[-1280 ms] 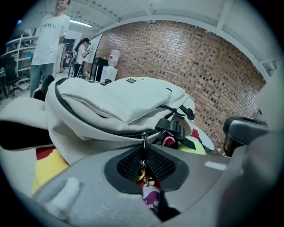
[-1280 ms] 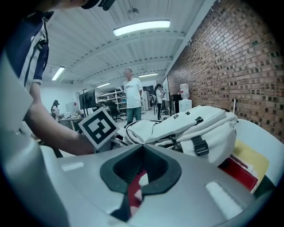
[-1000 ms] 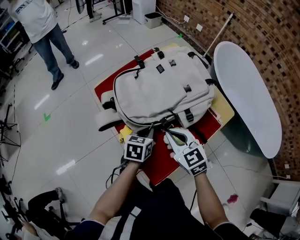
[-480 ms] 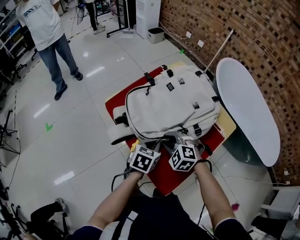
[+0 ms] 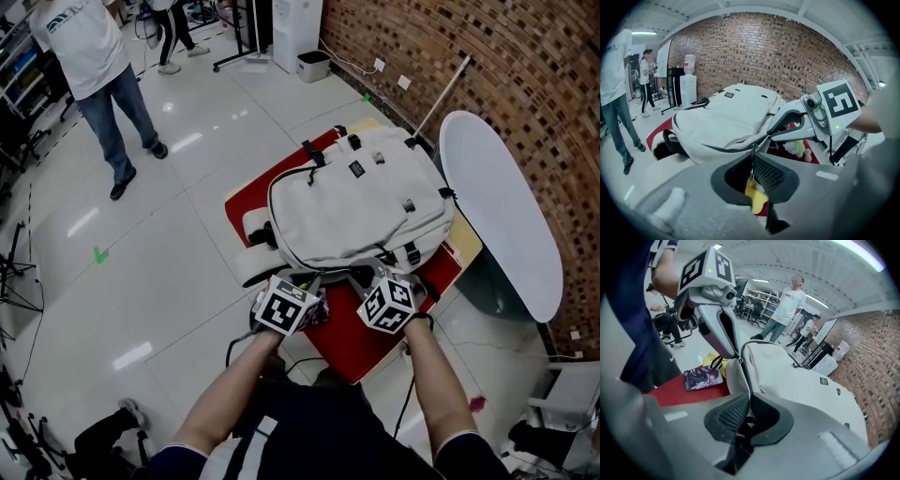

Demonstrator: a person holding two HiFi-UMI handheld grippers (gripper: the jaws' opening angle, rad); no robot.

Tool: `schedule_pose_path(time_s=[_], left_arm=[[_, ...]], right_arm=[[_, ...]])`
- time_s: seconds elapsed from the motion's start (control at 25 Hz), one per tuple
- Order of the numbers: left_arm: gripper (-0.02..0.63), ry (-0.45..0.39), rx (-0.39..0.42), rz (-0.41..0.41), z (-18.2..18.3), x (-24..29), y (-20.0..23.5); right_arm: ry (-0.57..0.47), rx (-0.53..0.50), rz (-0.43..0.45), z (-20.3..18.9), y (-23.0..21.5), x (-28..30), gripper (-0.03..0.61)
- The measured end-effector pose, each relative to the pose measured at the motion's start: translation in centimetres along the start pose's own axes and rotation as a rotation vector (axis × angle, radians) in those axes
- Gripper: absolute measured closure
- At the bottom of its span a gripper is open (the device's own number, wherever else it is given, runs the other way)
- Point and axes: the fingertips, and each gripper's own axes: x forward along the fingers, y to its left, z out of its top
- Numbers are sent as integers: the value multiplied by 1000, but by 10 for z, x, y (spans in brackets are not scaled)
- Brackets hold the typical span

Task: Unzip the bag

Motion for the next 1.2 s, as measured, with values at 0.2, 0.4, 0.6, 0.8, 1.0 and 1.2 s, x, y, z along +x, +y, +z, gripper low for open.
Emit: schedule_pose_path(time_s=[0.2, 0.4, 0.6, 0.8, 1.0, 1.2], left_arm=[[595, 14, 28, -11, -2, -14, 18], [595, 24, 55, -37, -1, -28, 37], [595, 26, 88, -88, 4, -37, 53], [595, 33, 141, -131, 14, -39, 68], [594, 53, 146, -144, 18, -40, 77], [595, 55, 158, -164, 23, -40, 81]], right_arm=[[38, 51, -7, -2, 0, 2, 549], [71, 119, -34, -3, -1, 0, 549], [113, 204, -80, -3, -4, -1, 549], [135, 293, -118, -2, -7, -3, 549], [123, 354, -136, -3, -4, -3, 549], [55, 420, -135, 17, -2, -15, 439]])
